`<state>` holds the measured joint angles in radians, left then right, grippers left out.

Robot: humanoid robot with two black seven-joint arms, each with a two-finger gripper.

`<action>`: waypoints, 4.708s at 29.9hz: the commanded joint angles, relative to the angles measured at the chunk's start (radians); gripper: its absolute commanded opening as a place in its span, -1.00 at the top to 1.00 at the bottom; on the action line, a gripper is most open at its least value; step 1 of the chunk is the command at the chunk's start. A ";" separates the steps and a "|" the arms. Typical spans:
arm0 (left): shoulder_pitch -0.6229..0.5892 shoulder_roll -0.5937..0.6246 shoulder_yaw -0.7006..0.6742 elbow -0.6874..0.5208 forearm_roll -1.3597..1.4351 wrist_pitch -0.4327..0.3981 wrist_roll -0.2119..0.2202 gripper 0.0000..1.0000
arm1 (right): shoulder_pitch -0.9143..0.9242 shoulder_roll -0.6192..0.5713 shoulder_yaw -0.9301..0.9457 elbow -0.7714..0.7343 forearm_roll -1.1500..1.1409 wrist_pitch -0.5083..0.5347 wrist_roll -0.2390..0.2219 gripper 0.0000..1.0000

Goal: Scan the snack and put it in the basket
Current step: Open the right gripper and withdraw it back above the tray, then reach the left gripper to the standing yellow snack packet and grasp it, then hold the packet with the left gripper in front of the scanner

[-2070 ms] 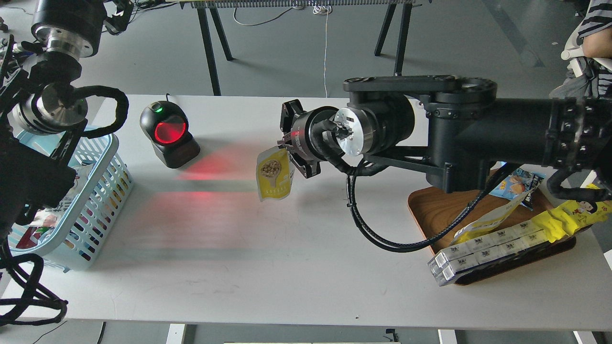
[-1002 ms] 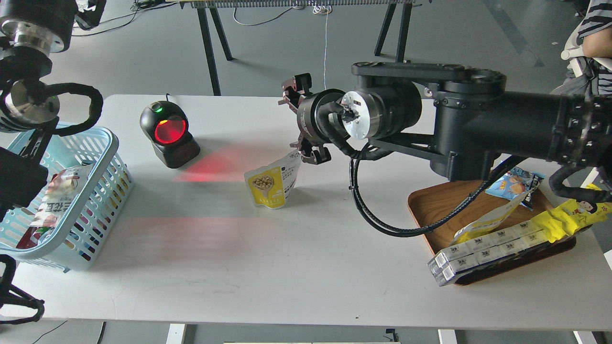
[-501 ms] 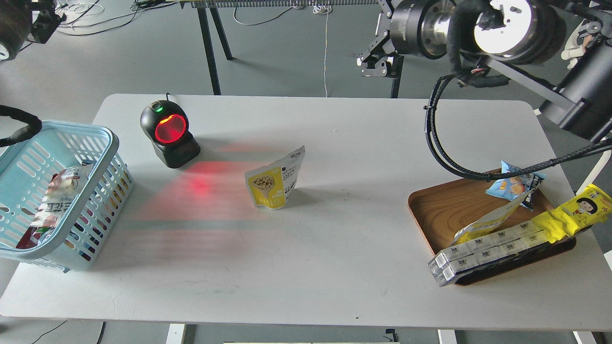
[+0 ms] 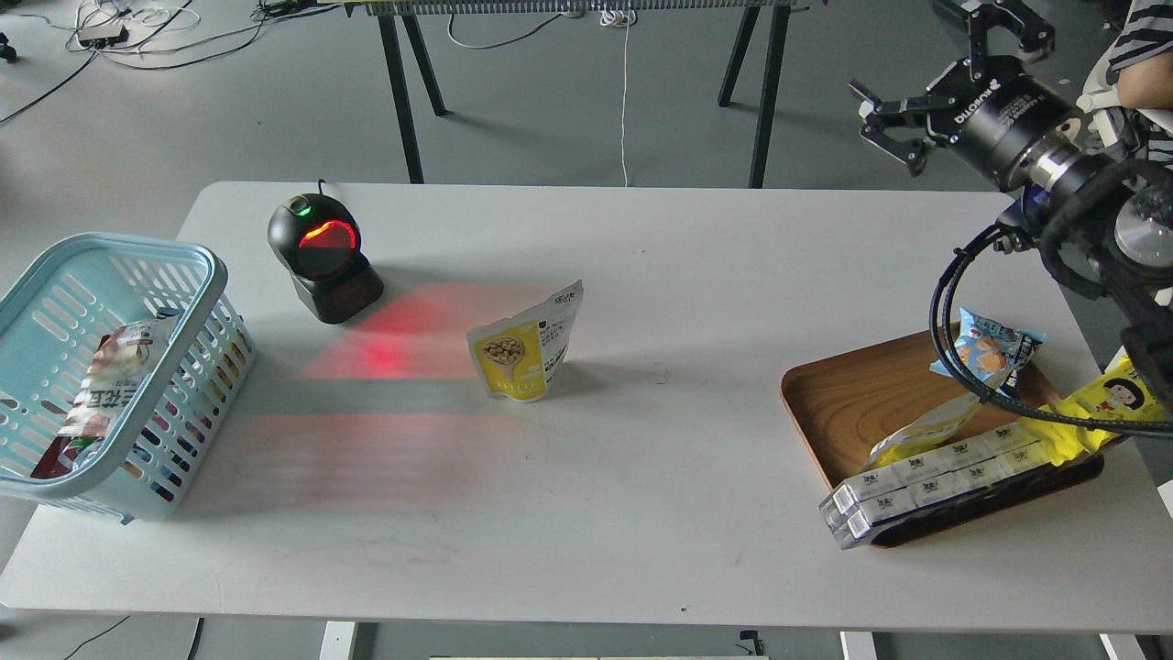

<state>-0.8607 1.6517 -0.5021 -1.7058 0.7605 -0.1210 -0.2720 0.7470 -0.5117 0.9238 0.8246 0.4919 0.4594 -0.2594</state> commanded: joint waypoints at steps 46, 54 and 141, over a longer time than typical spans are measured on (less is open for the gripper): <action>0.071 -1.047 0.028 0.000 1.326 -0.368 0.447 -1.00 | -0.097 0.007 0.061 -0.012 -0.006 0.021 0.002 -1.00; 0.123 -1.067 0.024 0.043 1.421 -0.368 0.459 -0.99 | -0.095 0.010 0.061 -0.010 -0.006 0.021 0.002 -1.00; 0.051 -0.779 -0.045 -0.063 1.224 -0.368 0.306 1.00 | -0.083 0.012 0.047 -0.010 -0.006 0.005 0.002 -1.00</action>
<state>-0.8282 0.8577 -0.5477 -1.7687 1.9897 -0.4887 0.0399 0.6642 -0.5001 0.9710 0.8145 0.4856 0.4653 -0.2577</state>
